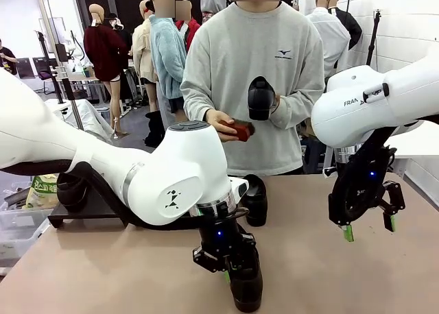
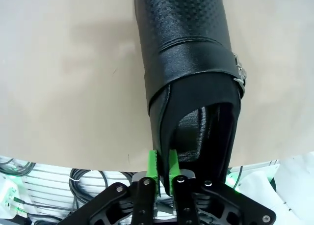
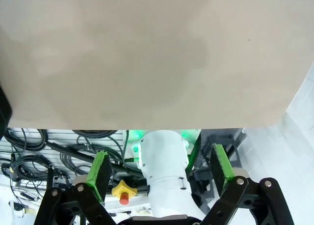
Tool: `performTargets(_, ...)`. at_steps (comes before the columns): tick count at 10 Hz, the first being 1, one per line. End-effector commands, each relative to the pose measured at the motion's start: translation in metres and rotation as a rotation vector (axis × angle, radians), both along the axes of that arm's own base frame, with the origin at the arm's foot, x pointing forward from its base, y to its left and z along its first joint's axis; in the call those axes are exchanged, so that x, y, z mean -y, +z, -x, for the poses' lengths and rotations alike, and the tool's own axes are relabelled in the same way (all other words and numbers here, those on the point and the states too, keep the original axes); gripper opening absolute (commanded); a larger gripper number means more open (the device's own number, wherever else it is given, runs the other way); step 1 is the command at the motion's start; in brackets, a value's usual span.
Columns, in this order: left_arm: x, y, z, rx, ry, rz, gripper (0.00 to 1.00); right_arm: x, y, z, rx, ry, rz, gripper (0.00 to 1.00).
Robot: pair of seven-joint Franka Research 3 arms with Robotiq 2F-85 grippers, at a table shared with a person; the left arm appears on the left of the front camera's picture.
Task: Organize the shoes by placing them on the stand.
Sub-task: Place the Shoe from the middle of the table onto the Shoes Stand.
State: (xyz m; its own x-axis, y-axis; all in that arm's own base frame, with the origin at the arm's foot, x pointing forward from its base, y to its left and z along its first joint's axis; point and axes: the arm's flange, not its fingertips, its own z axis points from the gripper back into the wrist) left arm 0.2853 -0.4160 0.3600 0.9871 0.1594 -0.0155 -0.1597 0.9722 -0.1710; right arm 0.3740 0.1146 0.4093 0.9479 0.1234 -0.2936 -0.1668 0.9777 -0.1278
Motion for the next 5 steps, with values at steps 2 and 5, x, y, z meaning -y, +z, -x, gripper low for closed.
performTargets(2,-0.002,-0.008,-0.009,-0.008,-0.015,0.039,0.00,0.000,0.002,0.000,-0.002,0.010,0.008,1.00)
performTargets(5,-0.019,0.017,-0.002,-0.057,-0.150,-0.010,0.00,0.000,0.002,0.000,-0.002,0.010,0.008,1.00)
